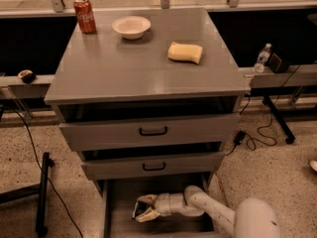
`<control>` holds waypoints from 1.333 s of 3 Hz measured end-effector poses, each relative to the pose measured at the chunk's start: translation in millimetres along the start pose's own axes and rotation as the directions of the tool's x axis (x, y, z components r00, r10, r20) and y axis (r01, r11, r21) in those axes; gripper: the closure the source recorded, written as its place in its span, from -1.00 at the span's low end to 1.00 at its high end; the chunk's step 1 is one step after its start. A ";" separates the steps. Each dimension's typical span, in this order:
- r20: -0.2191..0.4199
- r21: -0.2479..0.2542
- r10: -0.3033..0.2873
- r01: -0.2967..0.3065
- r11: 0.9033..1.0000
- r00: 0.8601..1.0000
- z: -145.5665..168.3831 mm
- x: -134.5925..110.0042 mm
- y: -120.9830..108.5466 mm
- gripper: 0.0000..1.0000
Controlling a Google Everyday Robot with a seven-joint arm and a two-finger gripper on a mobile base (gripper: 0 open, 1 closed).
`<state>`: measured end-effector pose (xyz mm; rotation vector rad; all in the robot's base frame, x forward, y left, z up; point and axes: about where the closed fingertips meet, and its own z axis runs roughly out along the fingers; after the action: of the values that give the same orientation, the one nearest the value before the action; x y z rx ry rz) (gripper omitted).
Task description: Place rxbar blueberry into bottom drawer
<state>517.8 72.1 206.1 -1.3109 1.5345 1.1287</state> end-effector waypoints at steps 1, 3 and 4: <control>0.012 0.007 0.025 -0.025 1.000 1.000 4.3 27.0 -6.0 0.67; 0.012 0.009 0.025 -0.025 1.000 1.000 4.2 27.2 -6.3 -0.41; 0.012 0.008 0.025 -0.025 1.000 1.000 4.3 27.1 -6.3 -0.88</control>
Offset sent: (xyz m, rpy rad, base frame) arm -0.0003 -0.0014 -0.0275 0.0148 0.0239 -0.0086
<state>520.5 68.4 178.2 -1.2810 1.5494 1.1420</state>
